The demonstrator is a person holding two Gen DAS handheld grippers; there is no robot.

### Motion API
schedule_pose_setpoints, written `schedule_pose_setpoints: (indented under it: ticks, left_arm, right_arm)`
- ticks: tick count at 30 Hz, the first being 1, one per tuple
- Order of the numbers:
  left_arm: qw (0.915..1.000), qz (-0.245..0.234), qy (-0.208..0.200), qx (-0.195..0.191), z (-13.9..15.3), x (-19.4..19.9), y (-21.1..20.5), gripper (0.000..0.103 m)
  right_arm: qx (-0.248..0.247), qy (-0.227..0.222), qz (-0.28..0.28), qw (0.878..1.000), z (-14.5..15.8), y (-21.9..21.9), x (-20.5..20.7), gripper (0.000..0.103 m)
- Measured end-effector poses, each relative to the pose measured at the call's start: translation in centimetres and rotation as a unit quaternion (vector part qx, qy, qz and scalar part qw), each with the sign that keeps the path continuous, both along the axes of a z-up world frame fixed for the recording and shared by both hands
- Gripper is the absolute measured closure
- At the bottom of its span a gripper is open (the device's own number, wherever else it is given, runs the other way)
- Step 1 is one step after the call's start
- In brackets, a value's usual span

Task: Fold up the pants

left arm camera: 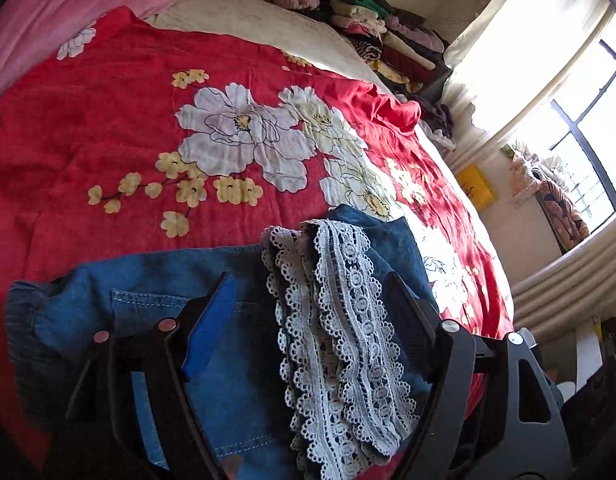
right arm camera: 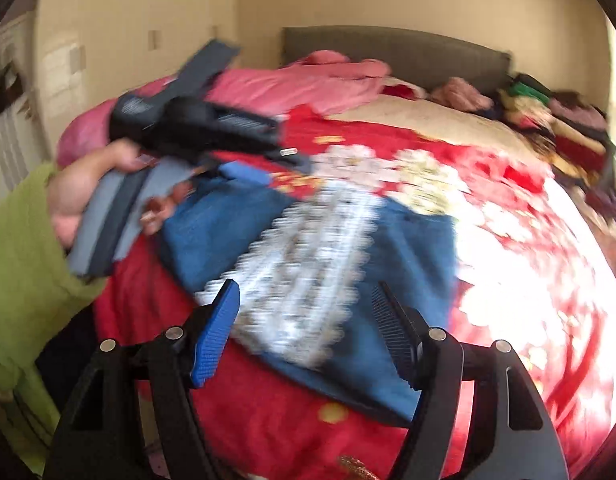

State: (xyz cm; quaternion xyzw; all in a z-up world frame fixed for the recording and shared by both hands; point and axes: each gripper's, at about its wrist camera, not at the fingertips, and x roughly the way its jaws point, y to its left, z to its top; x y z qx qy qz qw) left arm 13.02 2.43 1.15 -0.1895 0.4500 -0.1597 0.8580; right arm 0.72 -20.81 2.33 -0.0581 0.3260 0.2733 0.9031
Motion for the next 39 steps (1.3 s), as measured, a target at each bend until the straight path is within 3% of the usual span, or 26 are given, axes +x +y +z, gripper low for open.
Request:
schedule_pose_setpoints:
  ticks: [2,5,9,11,12,13,15,20,22,29,34,38,39]
  left_arm:
    - [1.0,-0.008,0.004,0.003,-0.3,0.6,-0.9,0.034]
    - [0.9995,-0.021,0.014,0.018,-1.0,1.5,-2.5,0.034]
    - [0.9979,-0.017,0.035,0.052,-2.7,3.3,-3.7,0.035]
    - [0.9971,-0.013,0.039,0.065,-3.1,4.0,-3.8,0.045]
    - [0.9964,-0.012,0.04,0.073,-3.2,4.2,-4.0,0.059]
    - [0.996,-0.01,0.04,0.08,-3.3,4.3,-4.0,0.063]
    - [0.9958,-0.012,0.039,0.081,-3.2,4.4,-3.9,0.067]
    - [0.9964,-0.012,0.039,0.074,-3.1,4.1,-3.5,0.068]
    - [0.9962,-0.014,0.038,0.077,-3.1,4.1,-3.6,0.068]
    - [0.997,-0.016,0.023,0.073,-2.1,4.0,-3.3,0.076]
    - [0.9973,-0.008,0.028,0.068,-2.4,4.2,-2.5,0.076]
    - [0.9974,-0.007,0.031,0.064,-2.7,3.4,-1.9,0.064]
    - [0.9976,-0.006,0.03,0.061,-2.6,3.0,-1.7,0.061]
  right_arm:
    - [0.011,0.021,-0.036,0.999,-0.4,-2.1,1.5,0.036]
    - [0.005,0.024,-0.044,0.999,-0.7,-3.4,1.3,0.036]
    - [-0.028,-0.011,0.024,0.999,-0.7,-1.8,-1.1,0.038]
    - [-0.049,-0.023,0.073,0.996,-1.1,0.2,-2.2,0.043]
    - [-0.061,-0.023,0.093,0.994,-1.4,1.2,-2.5,0.05]
    - [-0.072,-0.02,0.107,0.991,-1.8,2.1,-2.8,0.059]
    - [-0.089,-0.011,0.129,0.988,-2.6,3.8,-2.9,0.065]
    - [-0.122,0.004,0.156,0.98,-4.3,6.3,-2.5,0.066]
    - [-0.117,0.027,0.161,0.98,-4.8,6.8,-2.0,0.095]
    - [-0.037,0.047,0.163,0.985,-1.8,7.3,-1.2,0.095]
    - [-0.047,0.071,0.173,0.981,-2.7,9.7,-0.6,0.095]
    - [-0.055,0.091,0.167,0.98,-4.2,10.2,-1.0,0.088]
    - [-0.047,0.092,0.171,0.98,-4.0,9.8,-1.2,0.08]
